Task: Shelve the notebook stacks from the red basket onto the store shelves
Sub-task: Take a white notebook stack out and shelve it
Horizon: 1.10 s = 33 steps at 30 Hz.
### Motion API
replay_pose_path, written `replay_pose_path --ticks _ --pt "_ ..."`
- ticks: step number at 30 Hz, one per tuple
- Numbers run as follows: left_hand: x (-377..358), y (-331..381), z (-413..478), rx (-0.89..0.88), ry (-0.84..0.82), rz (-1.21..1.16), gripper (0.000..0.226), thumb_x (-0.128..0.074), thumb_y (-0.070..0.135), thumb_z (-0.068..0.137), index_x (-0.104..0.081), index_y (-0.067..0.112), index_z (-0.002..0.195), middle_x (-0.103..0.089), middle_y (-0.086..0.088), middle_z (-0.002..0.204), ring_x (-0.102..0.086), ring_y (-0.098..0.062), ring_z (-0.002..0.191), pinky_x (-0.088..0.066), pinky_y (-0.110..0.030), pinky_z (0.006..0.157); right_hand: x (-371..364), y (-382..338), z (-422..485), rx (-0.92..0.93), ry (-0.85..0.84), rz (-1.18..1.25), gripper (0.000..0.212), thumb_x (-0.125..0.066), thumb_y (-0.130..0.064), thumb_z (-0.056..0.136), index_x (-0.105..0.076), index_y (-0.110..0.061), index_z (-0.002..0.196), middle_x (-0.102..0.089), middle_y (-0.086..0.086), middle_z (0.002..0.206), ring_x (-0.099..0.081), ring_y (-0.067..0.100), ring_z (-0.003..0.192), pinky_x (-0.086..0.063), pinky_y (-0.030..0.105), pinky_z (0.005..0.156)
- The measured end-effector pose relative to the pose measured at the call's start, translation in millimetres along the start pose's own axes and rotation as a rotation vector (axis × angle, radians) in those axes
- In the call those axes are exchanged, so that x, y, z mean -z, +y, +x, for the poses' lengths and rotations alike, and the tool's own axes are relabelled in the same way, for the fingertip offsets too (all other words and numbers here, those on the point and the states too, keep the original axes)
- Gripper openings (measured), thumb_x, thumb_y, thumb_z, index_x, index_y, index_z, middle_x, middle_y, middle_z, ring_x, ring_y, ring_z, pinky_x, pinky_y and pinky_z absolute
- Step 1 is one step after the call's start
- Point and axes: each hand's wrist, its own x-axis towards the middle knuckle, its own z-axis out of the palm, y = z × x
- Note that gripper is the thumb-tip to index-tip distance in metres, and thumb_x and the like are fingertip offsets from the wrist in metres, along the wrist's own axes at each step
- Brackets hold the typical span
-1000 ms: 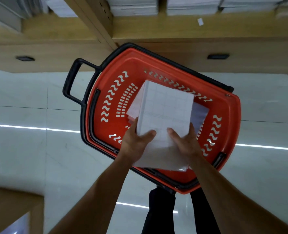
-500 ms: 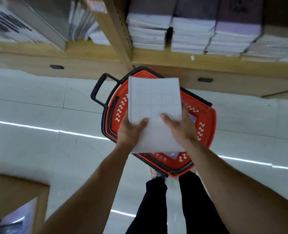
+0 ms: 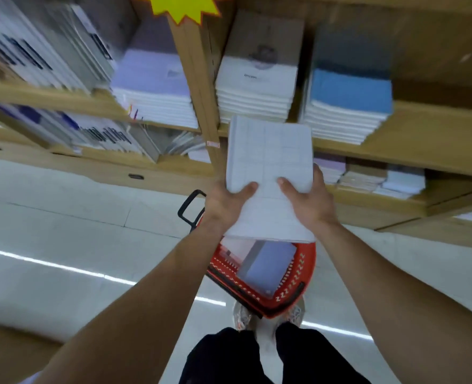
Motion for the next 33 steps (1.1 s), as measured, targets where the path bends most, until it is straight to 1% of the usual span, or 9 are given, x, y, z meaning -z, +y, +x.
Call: replay_pose_path --ticks 3,4,8,12,15,18,22,26,33 --pt "-1.7 48.6 -12.1 -0.066 -0.031 -0.023 0.049 -0.079 0.038 0.084 -0.064 0.016 0.125 -0.068 0.015 0.095 -0.065 0.002 0.081 -0.048 -0.006 0.06 36.2 -37.3 -4.5 0.045 0.048 -0.01 0.08 -0.074 -0.065 0.079 -0.044 -0.034 0.146 -0.067 -0.01 0.129 -0.064 0.018 0.116 -0.048 0.026 0.092" --pt "-3.1 61.6 -15.5 -0.087 -0.041 -0.019 0.052 -0.079 0.041 0.084 -0.062 0.017 0.127 -0.066 0.016 0.095 -0.065 0.0 0.082 -0.046 -0.005 0.058 47.5 -47.1 -6.4 0.057 0.062 -0.001 0.078 -0.074 -0.065 0.078 -0.045 -0.036 0.144 -0.067 -0.011 0.126 -0.064 0.018 0.114 -0.05 0.029 0.096" --pt "-19.3 105.2 -28.0 -0.12 -0.093 -0.029 0.047 -0.079 0.043 0.083 -0.062 0.021 0.121 -0.069 0.009 0.109 -0.067 -0.01 0.093 -0.05 -0.012 0.067 95.1 -75.9 -18.7 0.075 0.107 0.037 0.07 -0.075 -0.06 0.081 -0.047 -0.037 0.141 -0.063 -0.017 0.112 -0.062 0.013 0.104 -0.049 0.029 0.089" --pt "-48.5 132.8 -42.6 -0.165 -0.147 -0.005 0.057 -0.081 0.045 0.08 -0.062 0.021 0.128 -0.071 0.007 0.109 -0.069 -0.015 0.099 -0.057 -0.032 0.086 139.8 -75.6 -36.7 0.03 0.18 0.052 0.066 -0.074 -0.057 0.084 -0.05 -0.032 0.14 -0.063 -0.014 0.111 -0.06 0.013 0.1 -0.044 0.024 0.082" --pt "-80.6 144.5 -52.2 -0.162 -0.189 0.044 0.064 -0.08 0.053 0.077 -0.062 0.021 0.129 -0.071 0.002 0.116 -0.068 -0.018 0.102 -0.056 -0.033 0.089 171.4 -62.3 -43.0 -0.022 0.217 0.042 0.065 -0.072 -0.056 0.086 -0.05 -0.029 0.141 -0.058 -0.013 0.108 -0.057 0.013 0.098 -0.041 0.022 0.079" --pt "-119.4 151.7 -60.3 -0.134 -0.219 0.047 0.059 -0.079 0.049 0.08 -0.062 0.02 0.128 -0.07 0.002 0.116 -0.066 -0.016 0.094 -0.052 -0.026 0.079 201.4 -38.3 -35.7 -0.095 0.246 0.016 0.074 -0.071 -0.063 0.083 -0.05 -0.026 0.142 -0.064 -0.007 0.122 -0.061 0.02 0.106 -0.046 0.028 0.087" --pt "-179.7 149.8 -63.2 -0.119 -0.277 0.066 0.076 -0.076 0.065 0.069 -0.057 0.029 0.134 -0.07 0.006 0.119 -0.068 -0.016 0.101 -0.058 -0.037 0.09 242.2 -0.7 -19.3 -0.141 0.263 0.023 0.078 -0.071 -0.066 0.082 -0.045 -0.029 0.146 -0.063 -0.002 0.134 -0.062 0.027 0.117 -0.05 0.036 0.096" --pt "-239.2 148.5 -68.9 -0.06 -0.327 0.05 0.053 -0.076 0.041 0.086 -0.052 0.024 0.13 -0.064 0.009 0.113 -0.063 -0.013 0.099 -0.052 -0.027 0.086 281.9 40.4 -4.4 -0.164 0.265 0.039 0.082 -0.072 -0.066 0.08 -0.042 -0.032 0.148 -0.064 -0.006 0.133 -0.062 0.026 0.118 -0.05 0.036 0.095" --pt "-322.6 148.2 -39.0 0.049 -0.28 0.117 0.059 -0.079 0.046 0.081 -0.06 0.017 0.128 -0.069 0.005 0.118 -0.068 -0.016 0.104 -0.054 -0.027 0.083 317.8 93.1 52.6 -0.156 0.285 0.026 0.077 -0.074 -0.066 0.076 -0.052 -0.031 0.141 -0.068 -0.006 0.128 -0.065 0.023 0.116 -0.053 0.037 0.094"
